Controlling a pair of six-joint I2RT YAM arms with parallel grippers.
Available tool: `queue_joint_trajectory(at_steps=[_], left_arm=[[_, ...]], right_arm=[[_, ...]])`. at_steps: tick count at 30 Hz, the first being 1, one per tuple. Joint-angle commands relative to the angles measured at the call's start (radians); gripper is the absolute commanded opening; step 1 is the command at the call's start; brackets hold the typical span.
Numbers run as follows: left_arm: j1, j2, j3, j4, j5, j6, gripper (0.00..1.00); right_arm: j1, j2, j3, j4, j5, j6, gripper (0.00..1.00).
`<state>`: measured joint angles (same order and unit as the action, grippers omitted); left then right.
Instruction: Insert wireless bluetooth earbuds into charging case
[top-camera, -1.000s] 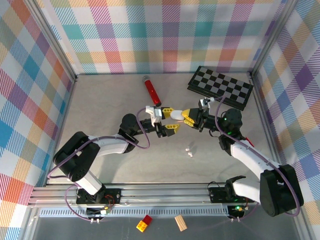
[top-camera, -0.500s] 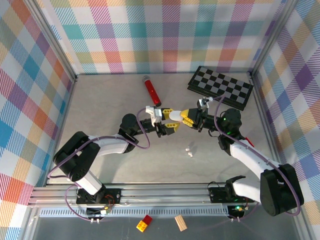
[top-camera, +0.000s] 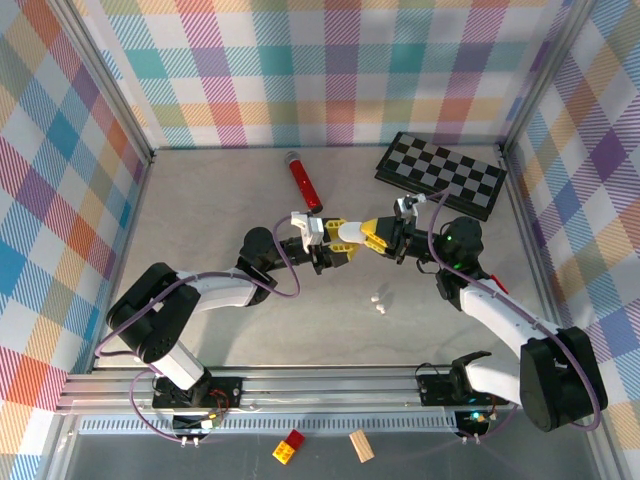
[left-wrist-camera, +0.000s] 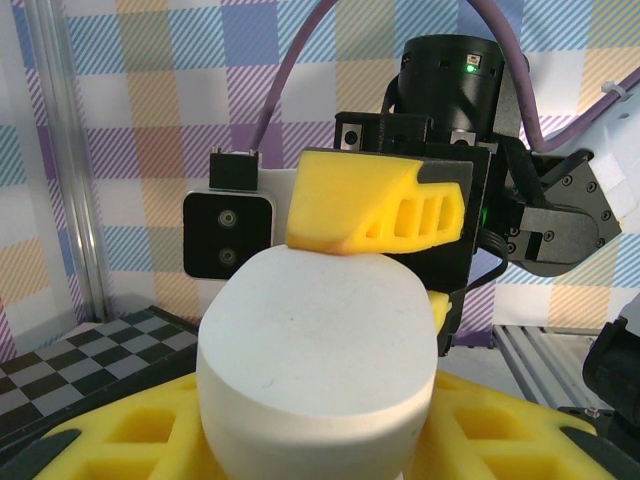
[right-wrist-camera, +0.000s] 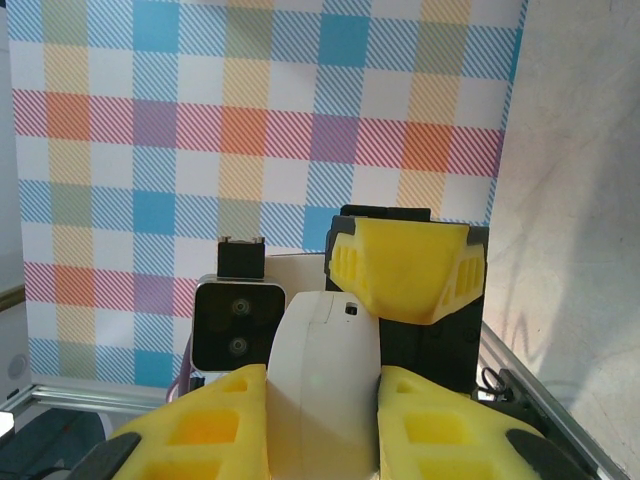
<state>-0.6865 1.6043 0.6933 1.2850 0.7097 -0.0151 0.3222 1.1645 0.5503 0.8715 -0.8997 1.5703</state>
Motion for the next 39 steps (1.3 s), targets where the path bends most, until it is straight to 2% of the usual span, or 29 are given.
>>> queue_joint_trajectory(at_steps=[1, 5, 11, 19, 22, 23, 26, 30, 33, 35, 39], left_arm=[[-0.01, -0.012, 0.029, 0.046, 0.048, -0.002, 0.43], [-0.01, -0.012, 0.029, 0.042, 0.049, -0.003, 0.43], [-0.01, -0.012, 0.031, 0.039, 0.052, -0.008, 0.36], [-0.009, -0.038, 0.02, -0.037, 0.049, 0.028, 0.36], [-0.006, -0.041, 0.006, -0.04, 0.049, 0.03, 0.37], [-0.004, -0.041, 0.002, -0.038, 0.05, 0.028, 0.37], [-0.003, -0.048, -0.018, -0.038, 0.053, 0.016, 0.37], [0.002, -0.069, -0.047, -0.065, 0.046, 0.015, 0.37], [0.002, -0.081, -0.063, -0.092, 0.035, 0.014, 0.37], [0.003, -0.083, -0.063, -0.107, 0.037, 0.001, 0.37], [0.002, -0.073, -0.066, -0.083, 0.06, -0.021, 0.37]], right_arm=[[0.007, 0.016, 0.02, 0.003, 0.013, -0.016, 0.16], [0.008, 0.018, 0.021, 0.003, 0.014, -0.018, 0.16], [0.008, 0.017, 0.019, -0.015, 0.012, -0.03, 0.19], [0.006, -0.004, 0.033, -0.07, 0.024, -0.092, 0.54], [0.004, -0.031, 0.057, -0.158, 0.024, -0.171, 0.66], [0.003, -0.049, 0.069, -0.226, 0.03, -0.23, 0.7], [0.002, -0.128, 0.155, -0.614, 0.087, -0.525, 0.76], [0.011, -0.19, 0.315, -1.064, 0.213, -0.943, 0.77], [0.057, -0.188, 0.415, -1.25, 0.277, -1.176, 0.78], [0.112, -0.183, 0.461, -1.325, 0.362, -1.302, 0.78], [0.224, -0.173, 0.492, -1.371, 0.519, -1.49, 0.8]])
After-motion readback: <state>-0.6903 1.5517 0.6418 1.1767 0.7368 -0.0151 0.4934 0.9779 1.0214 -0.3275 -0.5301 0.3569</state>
